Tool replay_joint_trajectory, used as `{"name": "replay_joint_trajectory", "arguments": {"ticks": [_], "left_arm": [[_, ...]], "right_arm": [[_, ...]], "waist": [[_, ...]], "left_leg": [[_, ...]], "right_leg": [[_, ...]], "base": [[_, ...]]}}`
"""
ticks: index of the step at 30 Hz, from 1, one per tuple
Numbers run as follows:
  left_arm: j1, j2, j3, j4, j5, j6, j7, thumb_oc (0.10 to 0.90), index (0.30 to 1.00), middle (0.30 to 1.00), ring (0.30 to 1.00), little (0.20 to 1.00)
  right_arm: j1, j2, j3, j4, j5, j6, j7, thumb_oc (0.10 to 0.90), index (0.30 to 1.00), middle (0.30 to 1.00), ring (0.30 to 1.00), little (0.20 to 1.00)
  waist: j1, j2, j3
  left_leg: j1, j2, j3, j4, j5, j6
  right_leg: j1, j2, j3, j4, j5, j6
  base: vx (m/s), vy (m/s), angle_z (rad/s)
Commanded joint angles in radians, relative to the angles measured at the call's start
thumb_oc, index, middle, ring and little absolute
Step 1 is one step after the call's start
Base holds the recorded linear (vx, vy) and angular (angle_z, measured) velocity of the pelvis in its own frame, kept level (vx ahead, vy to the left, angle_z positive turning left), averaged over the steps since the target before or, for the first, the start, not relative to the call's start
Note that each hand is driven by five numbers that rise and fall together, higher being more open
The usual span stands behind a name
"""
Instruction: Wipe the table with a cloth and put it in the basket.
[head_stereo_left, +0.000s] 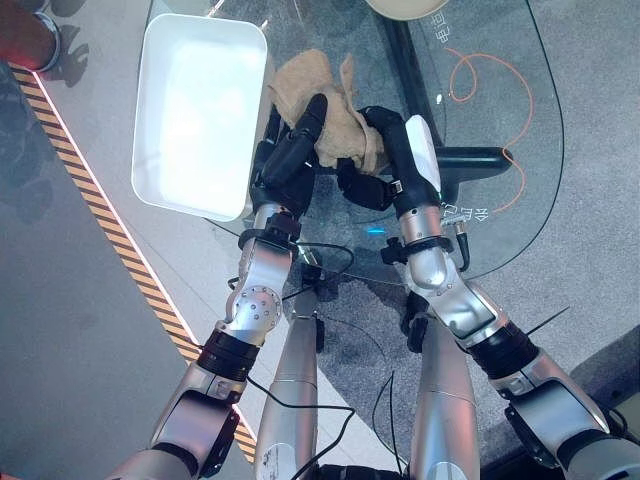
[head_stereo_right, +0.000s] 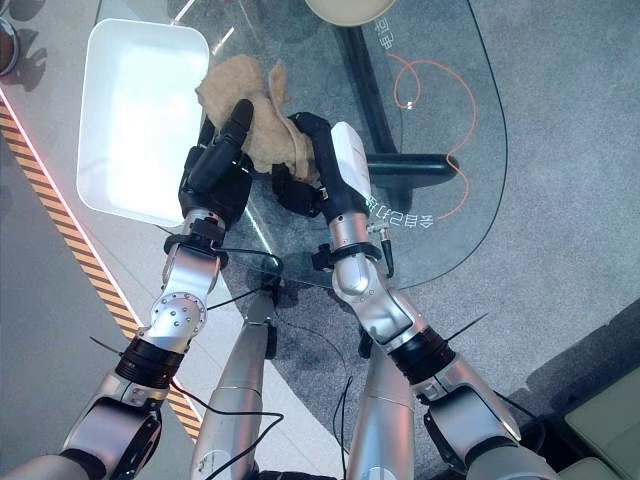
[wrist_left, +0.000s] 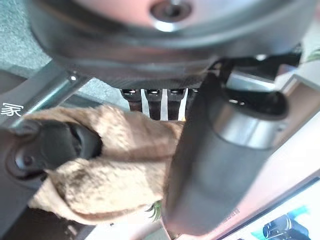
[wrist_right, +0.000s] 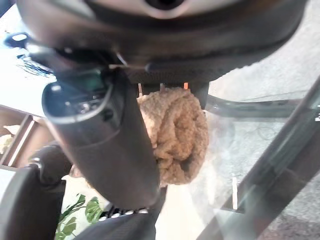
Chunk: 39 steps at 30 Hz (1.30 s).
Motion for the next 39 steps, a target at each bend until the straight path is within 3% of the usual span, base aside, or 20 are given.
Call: {"name": "replay_joint_trajectory", "arguments": {"ticks": [1, 3, 4, 5, 15, 28, 30, 32, 33, 39], "left_arm": [[-0.131, 0.000, 0.022, -0.044, 0.028, -0.039, -0.040, 0.800, 0.900, 0.900, 0.900, 0.900], [-0.131, 0.000, 0.020, -0.048, 0.026, -0.040, -0.047, 0.800, 0.900, 0.900, 0.900, 0.900], [-0.131, 0.000, 0.019, -0.050, 0.028, -0.044, -0.068, 0.567, 0.700, 0.700, 0.700, 0.667], [-0.131, 0.000, 0.019, -0.053, 0.039, -0.052, -0.081, 0.100, 0.300, 0.300, 0.300, 0.200], [-0.133, 0.005, 0.012, -0.061, 0.077, -0.056, -0.129, 0.100, 0.300, 0.300, 0.300, 0.200], [-0.142, 0.010, 0.023, -0.064, 0.146, -0.114, -0.127, 0.100, 0.300, 0.300, 0.300, 0.200], [-0.140, 0.009, 0.023, -0.069, 0.157, -0.121, -0.124, 0.100, 0.300, 0.300, 0.300, 0.200], [-0.140, 0.010, 0.027, -0.068, 0.162, -0.136, -0.120, 0.100, 0.300, 0.300, 0.300, 0.200], [-0.141, 0.010, 0.028, -0.071, 0.163, -0.141, -0.116, 0.100, 0.300, 0.300, 0.300, 0.200], [-0.138, 0.005, 0.035, -0.079, 0.186, -0.169, -0.085, 0.100, 0.300, 0.300, 0.300, 0.200]], "right_arm": [[-0.206, 0.076, -0.007, -0.223, -0.054, -0.120, -0.035, 0.100, 0.300, 0.300, 0.300, 0.200], [-0.205, 0.075, -0.006, -0.221, -0.049, -0.120, -0.031, 0.100, 0.300, 0.300, 0.300, 0.200], [-0.204, 0.076, -0.003, -0.221, -0.051, -0.119, -0.029, 0.100, 0.300, 0.300, 0.300, 0.200], [-0.202, 0.076, -0.003, -0.222, -0.050, -0.119, -0.024, 0.100, 0.300, 0.300, 0.300, 0.200], [-0.197, 0.085, 0.007, -0.216, -0.053, -0.117, -0.006, 0.100, 0.300, 0.300, 0.300, 0.200], [-0.197, 0.087, 0.003, -0.212, -0.054, -0.113, 0.002, 0.100, 0.300, 0.300, 0.300, 0.200], [-0.198, 0.090, 0.002, -0.211, -0.053, -0.110, 0.000, 0.237, 0.418, 0.418, 0.418, 0.337], [-0.198, 0.089, 0.002, -0.208, -0.045, -0.108, -0.004, 0.465, 0.613, 0.613, 0.613, 0.565], [-0.198, 0.091, 0.002, -0.203, -0.035, -0.107, -0.002, 0.800, 0.900, 0.900, 0.900, 0.900], [-0.193, 0.095, -0.004, -0.211, -0.038, -0.109, 0.003, 0.800, 0.900, 0.900, 0.900, 0.900]], "waist": [[-0.011, -0.045, -0.022], [-0.010, -0.045, -0.022], [-0.010, -0.044, -0.022], [-0.011, -0.045, -0.022], [-0.011, -0.044, -0.022], [-0.009, -0.046, -0.022], [-0.008, -0.046, -0.022], [-0.008, -0.046, -0.022], [-0.007, -0.046, -0.022], [-0.007, -0.047, -0.022]], "left_leg": [[0.055, -0.096, 0.136, 0.073, -0.138, 0.111], [0.056, -0.096, 0.136, 0.071, -0.137, 0.111], [0.057, -0.096, 0.135, 0.068, -0.136, 0.111], [0.057, -0.096, 0.136, 0.068, -0.136, 0.110], [0.058, -0.096, 0.137, 0.068, -0.137, 0.110], [0.058, -0.097, 0.134, 0.067, -0.138, 0.110], [0.058, -0.098, 0.133, 0.069, -0.138, 0.110], [0.059, -0.098, 0.132, 0.069, -0.138, 0.110], [0.059, -0.098, 0.131, 0.069, -0.138, 0.110], [0.059, -0.099, 0.130, 0.067, -0.138, 0.110]], "right_leg": [[0.068, 0.065, -0.004, -0.278, 0.190, 0.017], [0.069, 0.064, -0.005, -0.280, 0.191, 0.017], [0.070, 0.064, -0.005, -0.281, 0.192, 0.018], [0.070, 0.064, -0.005, -0.281, 0.192, 0.018], [0.070, 0.064, -0.003, -0.282, 0.192, 0.016], [0.068, 0.063, -0.003, -0.283, 0.194, 0.017], [0.068, 0.063, -0.003, -0.282, 0.194, 0.017], [0.069, 0.064, -0.001, -0.282, 0.193, 0.016], [0.069, 0.064, -0.001, -0.281, 0.193, 0.016], [0.067, 0.066, -0.001, -0.281, 0.193, 0.017]], "base": [[0.00, 0.000, 0.00], [0.00, 0.000, 0.00], [0.00, 0.000, 0.00], [0.00, 0.000, 0.00], [0.00, 0.000, 0.00], [0.00, 0.000, 0.00], [0.00, 0.000, 0.00], [0.00, 0.000, 0.00], [0.00, 0.000, 0.00], [0.00, 0.000, 0.00]]}}
